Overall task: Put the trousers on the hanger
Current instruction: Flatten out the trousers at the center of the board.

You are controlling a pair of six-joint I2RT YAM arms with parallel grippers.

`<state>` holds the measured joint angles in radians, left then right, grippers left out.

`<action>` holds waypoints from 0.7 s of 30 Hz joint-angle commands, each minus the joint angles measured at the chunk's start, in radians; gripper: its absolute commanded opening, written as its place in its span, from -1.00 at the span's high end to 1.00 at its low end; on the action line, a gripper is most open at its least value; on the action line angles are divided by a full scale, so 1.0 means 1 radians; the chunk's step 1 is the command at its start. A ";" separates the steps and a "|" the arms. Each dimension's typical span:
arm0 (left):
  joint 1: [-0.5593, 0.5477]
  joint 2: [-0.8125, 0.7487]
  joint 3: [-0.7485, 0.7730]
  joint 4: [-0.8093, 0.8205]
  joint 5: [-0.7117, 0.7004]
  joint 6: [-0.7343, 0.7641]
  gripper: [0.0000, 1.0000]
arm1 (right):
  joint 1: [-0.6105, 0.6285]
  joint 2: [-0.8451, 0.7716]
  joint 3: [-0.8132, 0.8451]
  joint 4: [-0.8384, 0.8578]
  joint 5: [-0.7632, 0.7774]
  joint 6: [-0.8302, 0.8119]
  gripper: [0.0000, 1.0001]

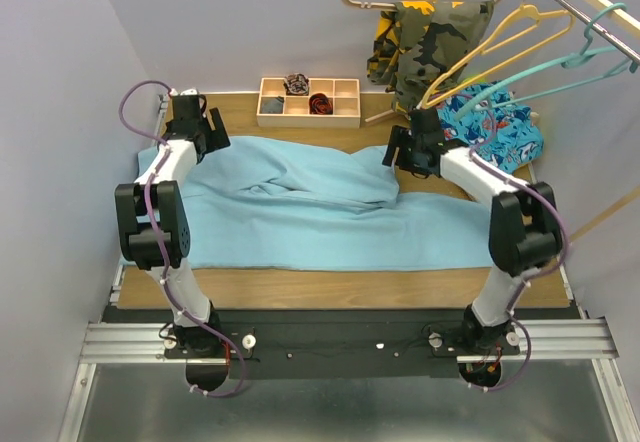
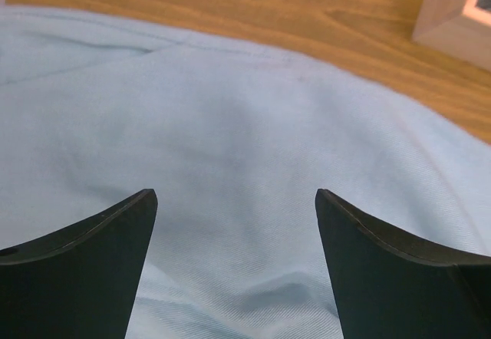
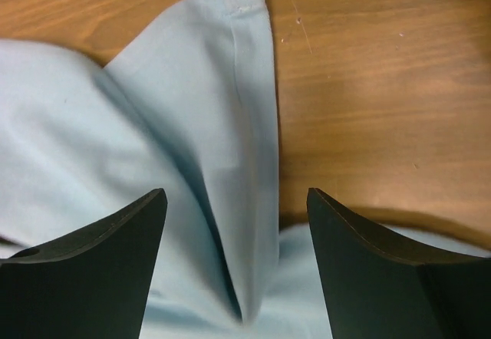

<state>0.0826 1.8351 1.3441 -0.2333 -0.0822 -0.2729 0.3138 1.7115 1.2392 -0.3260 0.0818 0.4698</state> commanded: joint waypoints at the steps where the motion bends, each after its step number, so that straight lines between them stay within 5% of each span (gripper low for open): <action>1: 0.005 0.013 0.059 -0.041 0.062 -0.037 -0.86 | -0.033 0.196 0.155 -0.018 -0.056 0.058 -0.59; 11: 0.002 0.019 0.040 -0.023 0.078 -0.057 -0.86 | -0.065 0.398 0.367 -0.015 -0.117 0.061 -0.56; 21: 0.000 0.050 0.012 0.002 0.133 -0.083 -0.86 | -0.067 0.462 0.404 -0.015 -0.086 -0.022 -0.51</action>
<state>0.0837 1.8790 1.3754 -0.2493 0.0025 -0.3378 0.2512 2.1235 1.6020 -0.3382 -0.0128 0.4923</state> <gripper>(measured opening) 0.929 0.757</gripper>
